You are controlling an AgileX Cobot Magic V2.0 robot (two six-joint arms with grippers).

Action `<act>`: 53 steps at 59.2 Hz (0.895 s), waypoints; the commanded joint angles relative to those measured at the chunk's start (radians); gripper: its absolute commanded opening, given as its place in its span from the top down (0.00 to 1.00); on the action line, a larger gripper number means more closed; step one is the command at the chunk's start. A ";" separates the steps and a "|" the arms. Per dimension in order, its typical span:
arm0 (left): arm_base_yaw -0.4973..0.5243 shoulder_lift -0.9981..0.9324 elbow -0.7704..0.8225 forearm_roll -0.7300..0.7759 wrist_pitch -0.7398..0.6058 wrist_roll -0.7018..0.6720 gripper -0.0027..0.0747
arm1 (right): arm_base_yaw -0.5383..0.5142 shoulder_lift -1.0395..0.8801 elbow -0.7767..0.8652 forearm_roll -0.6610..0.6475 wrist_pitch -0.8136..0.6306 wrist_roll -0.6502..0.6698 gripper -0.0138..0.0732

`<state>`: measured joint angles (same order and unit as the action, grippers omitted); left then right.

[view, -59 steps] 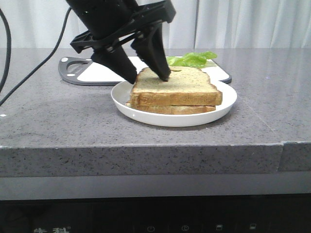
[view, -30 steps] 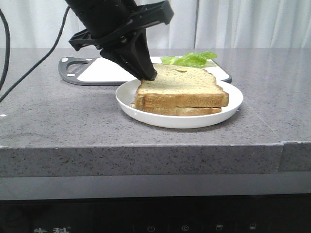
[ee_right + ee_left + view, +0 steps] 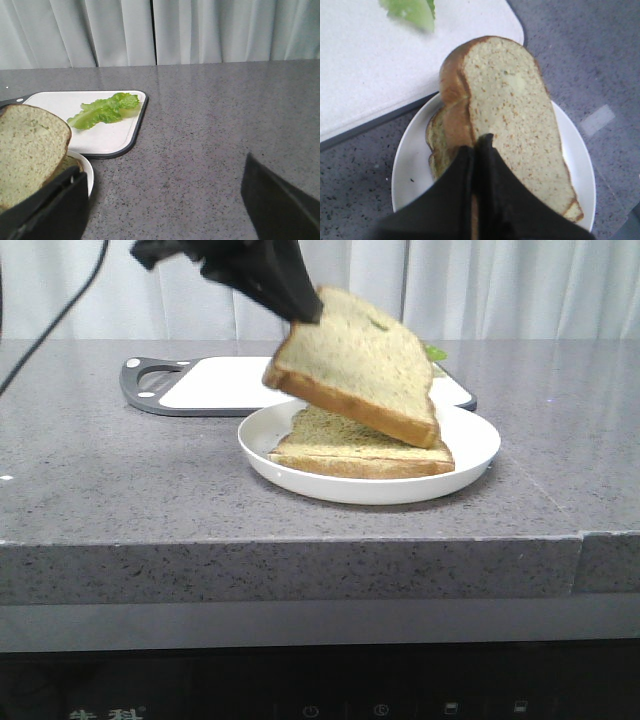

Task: Left arm grabs bread, right arm adds lettuce
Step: 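Lift the top bread slice with the left gripper away from the plate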

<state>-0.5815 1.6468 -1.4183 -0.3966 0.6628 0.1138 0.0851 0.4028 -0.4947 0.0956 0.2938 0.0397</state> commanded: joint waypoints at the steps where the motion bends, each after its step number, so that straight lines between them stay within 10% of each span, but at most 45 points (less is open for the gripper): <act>1: 0.015 -0.086 -0.029 -0.029 -0.079 -0.004 0.99 | -0.005 0.013 -0.034 -0.011 -0.075 -0.006 0.12; 22: 0.034 -0.341 0.167 0.200 -0.359 -0.004 0.99 | -0.004 0.092 -0.065 -0.011 -0.059 -0.034 0.12; 53: 0.082 -0.734 0.630 0.254 -0.639 -0.004 0.99 | 0.071 0.765 -0.484 -0.011 -0.057 -0.208 0.12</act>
<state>-0.5181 0.9685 -0.7803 -0.1292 0.1204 0.1138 0.1318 1.0761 -0.8574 0.0956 0.3118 -0.1148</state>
